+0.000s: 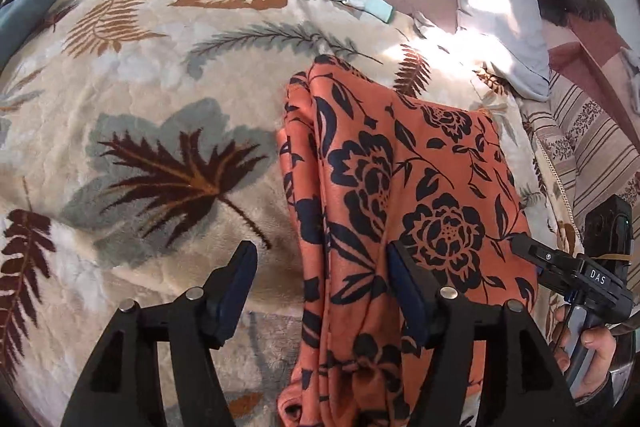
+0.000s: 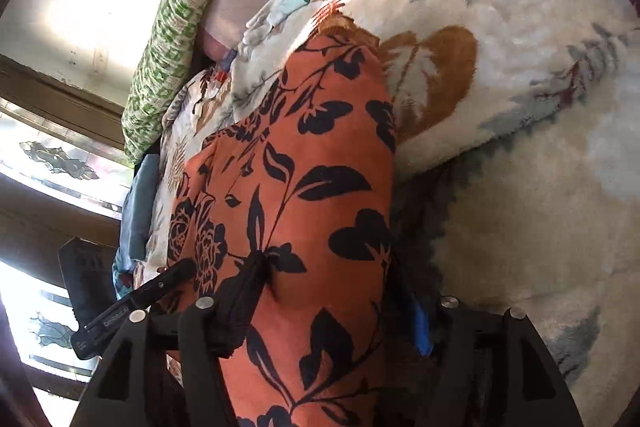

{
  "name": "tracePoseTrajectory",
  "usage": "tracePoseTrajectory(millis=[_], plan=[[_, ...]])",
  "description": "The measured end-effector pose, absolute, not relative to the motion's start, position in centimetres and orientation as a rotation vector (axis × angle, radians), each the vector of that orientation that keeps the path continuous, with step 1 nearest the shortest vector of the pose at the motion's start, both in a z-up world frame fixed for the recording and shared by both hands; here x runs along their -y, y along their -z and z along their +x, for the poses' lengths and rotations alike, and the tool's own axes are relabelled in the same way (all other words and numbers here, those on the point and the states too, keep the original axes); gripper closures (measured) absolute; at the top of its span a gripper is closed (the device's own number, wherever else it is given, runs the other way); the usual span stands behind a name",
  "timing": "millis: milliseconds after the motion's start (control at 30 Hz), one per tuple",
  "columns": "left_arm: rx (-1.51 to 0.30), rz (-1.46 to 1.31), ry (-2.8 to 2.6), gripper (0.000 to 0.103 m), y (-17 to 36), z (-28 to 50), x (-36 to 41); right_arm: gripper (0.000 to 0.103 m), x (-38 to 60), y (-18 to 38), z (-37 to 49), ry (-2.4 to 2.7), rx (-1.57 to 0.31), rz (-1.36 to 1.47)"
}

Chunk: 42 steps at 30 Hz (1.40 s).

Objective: Fold small clothes

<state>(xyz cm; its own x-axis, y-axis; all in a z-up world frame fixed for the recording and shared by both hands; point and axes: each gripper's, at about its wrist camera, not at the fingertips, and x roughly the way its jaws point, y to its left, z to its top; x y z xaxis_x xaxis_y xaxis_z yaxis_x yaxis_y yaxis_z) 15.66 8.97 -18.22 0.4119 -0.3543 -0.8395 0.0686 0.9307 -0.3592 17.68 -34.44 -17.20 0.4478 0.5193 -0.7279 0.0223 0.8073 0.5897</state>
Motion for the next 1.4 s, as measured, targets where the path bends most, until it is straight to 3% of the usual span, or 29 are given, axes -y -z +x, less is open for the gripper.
tracePoseTrajectory(millis=[167,267,333,467,767,933,1100,1267,1400], plan=[[-1.036,-0.281,0.314,0.036,14.6,12.4,-10.8,0.035,35.0,11.7,14.0,-0.352,-0.961,0.550],[-1.039,-0.312,0.406,0.034,14.4,10.2,-10.4,0.024,34.2,10.0,11.3,-0.520,-0.917,0.696],[-1.061,-0.328,0.444,0.030,15.7,9.5,-9.4,0.021,33.0,11.4,10.1,-0.624,-0.942,0.783],[-1.292,-0.291,0.295,0.030,21.9,9.6,-9.2,0.023,32.3,19.1,9.6,-0.483,-1.166,0.890],[-1.130,-0.408,0.309,0.029,17.1,7.8,-10.7,0.022,32.9,15.3,8.7,-0.504,-1.049,0.848],[-1.294,-0.510,0.188,0.029,21.9,9.0,-12.2,0.021,33.9,18.7,8.2,-0.500,-1.072,0.945],[-1.274,-0.523,0.172,0.029,19.9,8.2,-11.8,0.021,34.3,19.0,8.3,-0.537,-1.068,0.964],[-1.127,-0.440,0.198,0.028,15.6,8.8,-10.1,0.021,35.1,19.6,7.8,-0.575,-1.045,0.998],[-1.212,-0.278,0.043,0.028,18.6,11.2,-9.4,0.021,35.2,19.3,7.8,-0.588,-1.055,0.995]])
